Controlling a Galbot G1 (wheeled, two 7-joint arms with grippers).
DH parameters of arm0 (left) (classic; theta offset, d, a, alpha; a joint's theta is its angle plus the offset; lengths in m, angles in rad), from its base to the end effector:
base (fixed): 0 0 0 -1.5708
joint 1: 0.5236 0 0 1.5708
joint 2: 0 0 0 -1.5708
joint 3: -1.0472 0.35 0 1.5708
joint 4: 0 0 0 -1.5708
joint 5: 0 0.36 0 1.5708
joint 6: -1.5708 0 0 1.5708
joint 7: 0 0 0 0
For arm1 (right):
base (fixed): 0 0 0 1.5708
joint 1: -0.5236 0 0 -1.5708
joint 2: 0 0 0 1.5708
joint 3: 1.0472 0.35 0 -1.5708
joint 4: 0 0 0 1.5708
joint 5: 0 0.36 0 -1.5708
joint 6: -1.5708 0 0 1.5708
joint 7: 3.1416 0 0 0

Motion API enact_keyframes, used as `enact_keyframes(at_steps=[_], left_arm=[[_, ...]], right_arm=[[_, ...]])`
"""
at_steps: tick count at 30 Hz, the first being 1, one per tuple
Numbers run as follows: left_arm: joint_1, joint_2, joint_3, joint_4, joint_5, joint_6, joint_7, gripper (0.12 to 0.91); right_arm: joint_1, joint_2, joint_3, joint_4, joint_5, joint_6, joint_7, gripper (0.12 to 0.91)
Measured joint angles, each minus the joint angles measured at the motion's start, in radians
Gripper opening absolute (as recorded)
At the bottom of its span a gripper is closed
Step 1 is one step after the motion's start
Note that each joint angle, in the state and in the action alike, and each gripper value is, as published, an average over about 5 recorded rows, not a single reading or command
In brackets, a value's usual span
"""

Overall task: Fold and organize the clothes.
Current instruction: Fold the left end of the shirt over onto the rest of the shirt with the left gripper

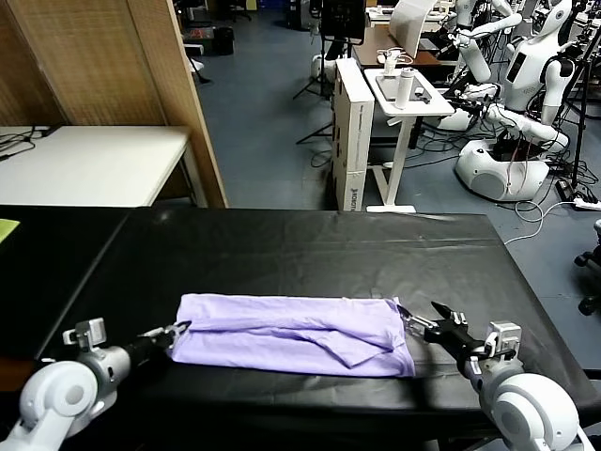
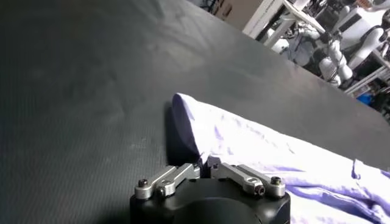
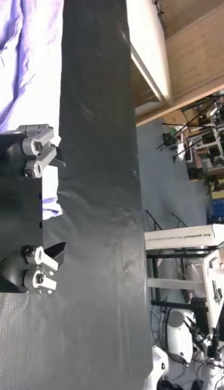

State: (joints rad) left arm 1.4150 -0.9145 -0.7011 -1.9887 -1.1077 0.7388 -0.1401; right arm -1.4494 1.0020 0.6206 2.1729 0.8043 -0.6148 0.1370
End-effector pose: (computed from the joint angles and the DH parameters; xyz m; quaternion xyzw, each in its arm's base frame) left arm 0.2569 0.1704 -0.2341 -0.0751 -0.9232 0.1537 0.3441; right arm 0.2296 -0.1029 -0.2146 0.0957 -0.9635 -0.0648 0.2413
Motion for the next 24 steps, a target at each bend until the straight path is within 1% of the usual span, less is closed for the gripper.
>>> enact_keyframes(at_steps=[5, 9, 11, 13, 16, 18, 21, 24], left_arm=[[0.009, 0.03, -0.04, -0.015, 0.173, -0.001, 0.015, 0.182], [0.033, 0.063, -0.079, -0.034, 0.312, -0.001, 0.014, 0.182], [0.046, 0.07, -0.093, -0.044, 0.361, -0.001, 0.011, 0.182], [0.058, 0.068, -0.099, -0.056, 0.388, -0.001, 0.006, 0.182], [0.065, 0.052, -0.093, -0.085, 0.385, -0.001, -0.014, 0.182], [0.062, 0.03, -0.081, -0.11, 0.357, -0.001, -0.039, 0.182], [0.05, -0.015, -0.056, -0.152, 0.28, -0.002, -0.095, 0.182], [0.034, -0.072, -0.022, -0.187, 0.172, -0.002, -0.155, 0.182]], right_arm=[[0.004, 0.007, -0.003, -0.008, -0.001, 0.002, 0.001, 0.907], [0.006, 0.013, -0.011, -0.01, -0.005, 0.003, 0.002, 0.907], [0.005, 0.015, -0.013, -0.01, -0.008, 0.003, 0.002, 0.907], [0.001, 0.019, -0.014, -0.007, -0.011, 0.004, 0.002, 0.907], [-0.01, 0.026, -0.009, 0.0, -0.017, 0.008, 0.0, 0.907], [-0.02, 0.028, -0.001, 0.005, -0.022, 0.012, -0.003, 0.907], [-0.04, 0.027, 0.015, 0.011, -0.026, 0.019, -0.006, 0.907], [-0.06, 0.023, 0.032, 0.011, -0.033, 0.023, -0.007, 0.907]])
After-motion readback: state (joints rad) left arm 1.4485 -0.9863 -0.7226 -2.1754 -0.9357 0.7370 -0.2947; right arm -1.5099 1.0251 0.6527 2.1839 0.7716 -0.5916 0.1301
